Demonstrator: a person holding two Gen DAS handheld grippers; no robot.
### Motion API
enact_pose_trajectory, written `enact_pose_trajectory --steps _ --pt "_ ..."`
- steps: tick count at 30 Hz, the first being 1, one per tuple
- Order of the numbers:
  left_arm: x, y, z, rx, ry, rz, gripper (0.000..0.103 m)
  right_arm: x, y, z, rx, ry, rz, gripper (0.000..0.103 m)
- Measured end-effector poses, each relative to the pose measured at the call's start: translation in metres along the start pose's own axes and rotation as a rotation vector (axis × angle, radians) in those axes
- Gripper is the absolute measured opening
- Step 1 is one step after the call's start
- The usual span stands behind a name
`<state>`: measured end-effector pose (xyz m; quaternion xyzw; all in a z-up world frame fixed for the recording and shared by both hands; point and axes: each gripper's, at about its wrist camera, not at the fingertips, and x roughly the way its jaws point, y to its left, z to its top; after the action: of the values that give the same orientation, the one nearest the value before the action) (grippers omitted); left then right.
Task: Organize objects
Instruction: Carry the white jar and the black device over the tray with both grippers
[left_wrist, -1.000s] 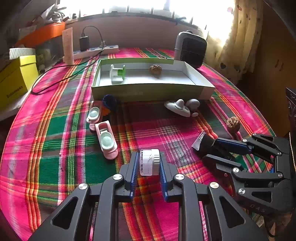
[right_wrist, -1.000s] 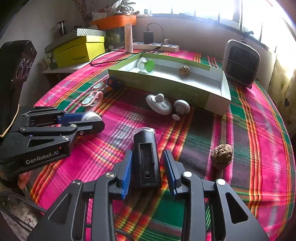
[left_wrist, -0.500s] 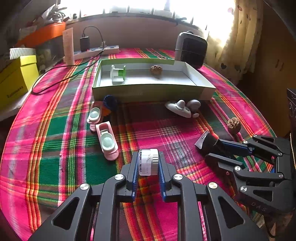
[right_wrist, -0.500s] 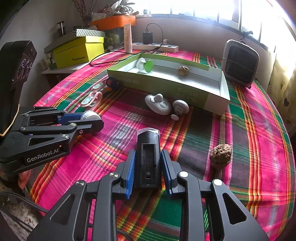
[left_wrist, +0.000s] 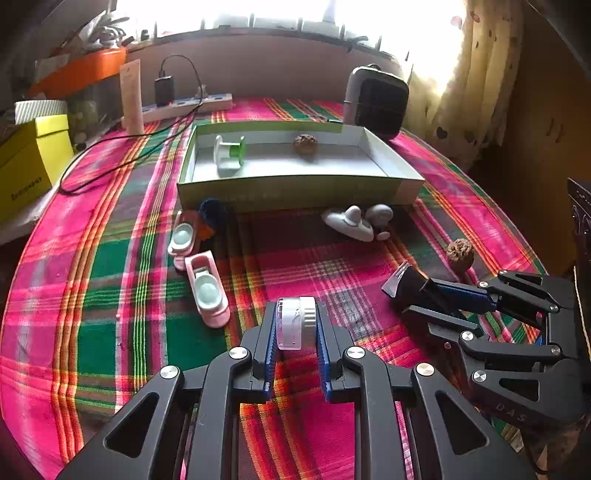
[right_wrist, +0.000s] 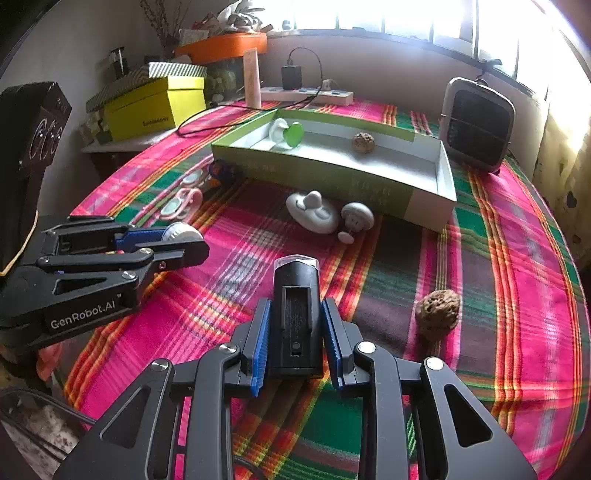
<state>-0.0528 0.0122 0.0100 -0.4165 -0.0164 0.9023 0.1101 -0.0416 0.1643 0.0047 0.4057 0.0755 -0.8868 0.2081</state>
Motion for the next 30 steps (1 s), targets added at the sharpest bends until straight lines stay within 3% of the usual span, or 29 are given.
enact_pose_trajectory --steps 30 --pt "0.006 0.000 0.074 0.013 -0.064 -0.032 0.017 0.003 -0.039 0.060 0.077 -0.030 -0.036 0.029"
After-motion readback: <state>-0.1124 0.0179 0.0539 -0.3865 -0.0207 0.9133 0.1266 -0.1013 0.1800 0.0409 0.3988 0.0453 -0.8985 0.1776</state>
